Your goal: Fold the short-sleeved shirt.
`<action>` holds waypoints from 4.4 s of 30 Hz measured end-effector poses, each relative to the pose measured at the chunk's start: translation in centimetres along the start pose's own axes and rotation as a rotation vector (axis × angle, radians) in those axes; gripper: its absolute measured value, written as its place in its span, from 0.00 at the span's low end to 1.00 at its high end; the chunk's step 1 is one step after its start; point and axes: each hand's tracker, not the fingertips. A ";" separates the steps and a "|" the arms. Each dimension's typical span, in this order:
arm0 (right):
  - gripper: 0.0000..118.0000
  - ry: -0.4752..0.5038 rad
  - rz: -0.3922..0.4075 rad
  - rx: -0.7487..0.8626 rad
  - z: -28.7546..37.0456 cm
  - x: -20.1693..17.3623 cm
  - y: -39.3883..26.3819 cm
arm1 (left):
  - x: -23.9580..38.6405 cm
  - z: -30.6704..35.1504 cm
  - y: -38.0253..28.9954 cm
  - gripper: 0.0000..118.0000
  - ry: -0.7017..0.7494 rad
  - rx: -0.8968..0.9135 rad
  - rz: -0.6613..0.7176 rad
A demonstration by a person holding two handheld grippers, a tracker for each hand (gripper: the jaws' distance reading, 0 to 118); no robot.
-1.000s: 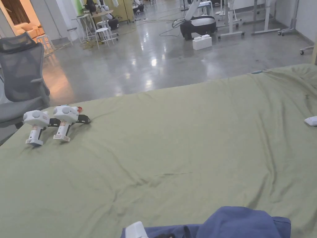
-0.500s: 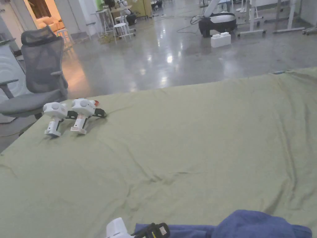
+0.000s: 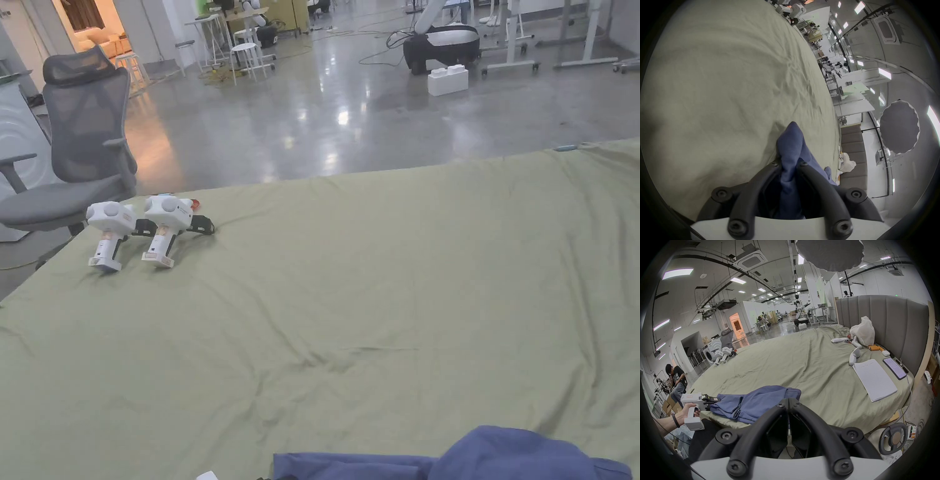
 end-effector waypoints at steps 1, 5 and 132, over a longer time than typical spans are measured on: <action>0.00 -0.003 0.000 0.001 0.1 0.1 -0.1 | 0.6 0.8 -0.1 0.08 -0.004 0.012 -0.010; 0.00 -0.011 -0.001 -0.001 0.2 0.3 -0.1 | 3.2 4.1 1.2 0.08 -0.012 0.097 -0.139; 0.00 0.057 0.133 0.330 1.5 -5.0 9.1 | 29.6 22.0 -15.3 0.51 0.093 0.865 -1.181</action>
